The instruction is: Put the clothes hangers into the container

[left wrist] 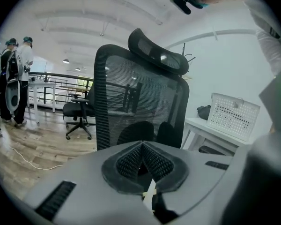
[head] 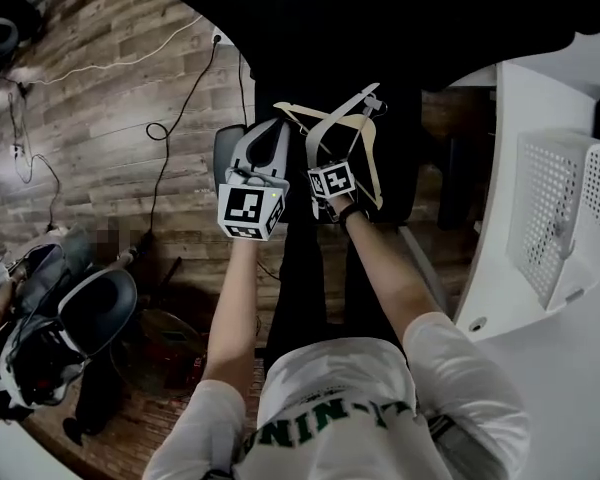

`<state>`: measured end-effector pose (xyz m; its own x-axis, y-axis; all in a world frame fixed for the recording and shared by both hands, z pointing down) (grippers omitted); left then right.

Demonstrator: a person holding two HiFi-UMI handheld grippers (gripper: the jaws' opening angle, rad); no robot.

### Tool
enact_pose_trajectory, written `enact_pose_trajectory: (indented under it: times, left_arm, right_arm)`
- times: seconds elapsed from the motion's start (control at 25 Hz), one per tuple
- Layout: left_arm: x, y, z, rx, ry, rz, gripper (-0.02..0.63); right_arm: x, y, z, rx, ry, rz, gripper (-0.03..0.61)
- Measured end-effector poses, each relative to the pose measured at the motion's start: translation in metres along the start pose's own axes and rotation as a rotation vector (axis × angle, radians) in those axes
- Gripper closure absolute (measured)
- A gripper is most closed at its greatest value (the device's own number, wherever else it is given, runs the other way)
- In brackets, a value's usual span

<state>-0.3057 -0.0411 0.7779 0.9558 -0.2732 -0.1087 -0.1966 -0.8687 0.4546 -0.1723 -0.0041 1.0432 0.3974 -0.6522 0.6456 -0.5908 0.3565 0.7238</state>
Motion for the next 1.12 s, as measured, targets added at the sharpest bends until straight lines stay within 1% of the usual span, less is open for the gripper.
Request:
enact_pose_trajectory:
  times: [0.04, 0.08, 0.12, 0.16, 0.24, 0.36, 0.44, 0.64, 0.84, 1.0, 1.12]
  left_arm:
    - [-0.002, -0.001, -0.001, 0.0, -0.008, 0.001, 0.6]
    - [-0.004, -0.001, -0.001, 0.0, -0.013, 0.002, 0.6]
    - [-0.005, -0.002, -0.002, 0.0, -0.015, 0.002, 0.6]
    - [-0.006, -0.003, -0.002, 0.002, -0.014, 0.003, 0.6]
    - [-0.008, -0.006, -0.003, 0.008, -0.011, 0.005, 0.6]
    - [-0.008, -0.012, -0.003, 0.001, 0.0, 0.002, 0.6]
    - [-0.003, -0.018, 0.003, 0.003, 0.014, -0.006, 0.6]
    - [0.023, -0.033, 0.031, 0.022, 0.038, -0.03, 0.6]
    - [0.05, -0.048, 0.043, 0.034, 0.046, -0.052, 0.6]
    - [0.064, -0.066, 0.076, 0.05, 0.045, -0.058, 0.6]
    - [0.073, -0.075, 0.1, 0.077, 0.047, -0.054, 0.6]
  right_arm:
    - [0.001, 0.005, -0.005, -0.02, 0.006, -0.011, 0.305]
    - [0.003, 0.008, -0.009, -0.038, 0.004, -0.033, 0.326]
    - [0.006, 0.011, -0.013, -0.05, -0.001, -0.059, 0.366]
    - [0.009, 0.011, -0.016, -0.053, -0.001, -0.082, 0.42]
    - [0.012, 0.008, -0.018, -0.035, 0.019, -0.1, 0.431]
    - [0.007, -0.006, -0.021, 0.019, 0.077, -0.08, 0.44]
    - [0.0, -0.022, -0.024, 0.049, 0.1, -0.069, 0.446]
    - [-0.025, -0.071, -0.026, 0.088, 0.086, -0.035, 0.451]
    - [-0.044, -0.119, -0.03, 0.149, 0.089, -0.005, 0.453]
    - [-0.071, -0.174, -0.027, 0.181, 0.073, 0.027, 0.454]
    - [-0.085, -0.215, -0.022, 0.217, 0.035, 0.05, 0.454]
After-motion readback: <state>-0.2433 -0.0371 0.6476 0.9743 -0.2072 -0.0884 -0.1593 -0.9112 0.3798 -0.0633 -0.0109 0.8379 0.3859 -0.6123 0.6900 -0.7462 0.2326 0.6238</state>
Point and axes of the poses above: the fingertips, and each gripper's own axes: y forward along the fingers, x to its right, z out of its top, the point moved 5 cm from there along -y, backward along the fingers, and after that the axes turned 13 degrees about z, right-handed, at the moved point
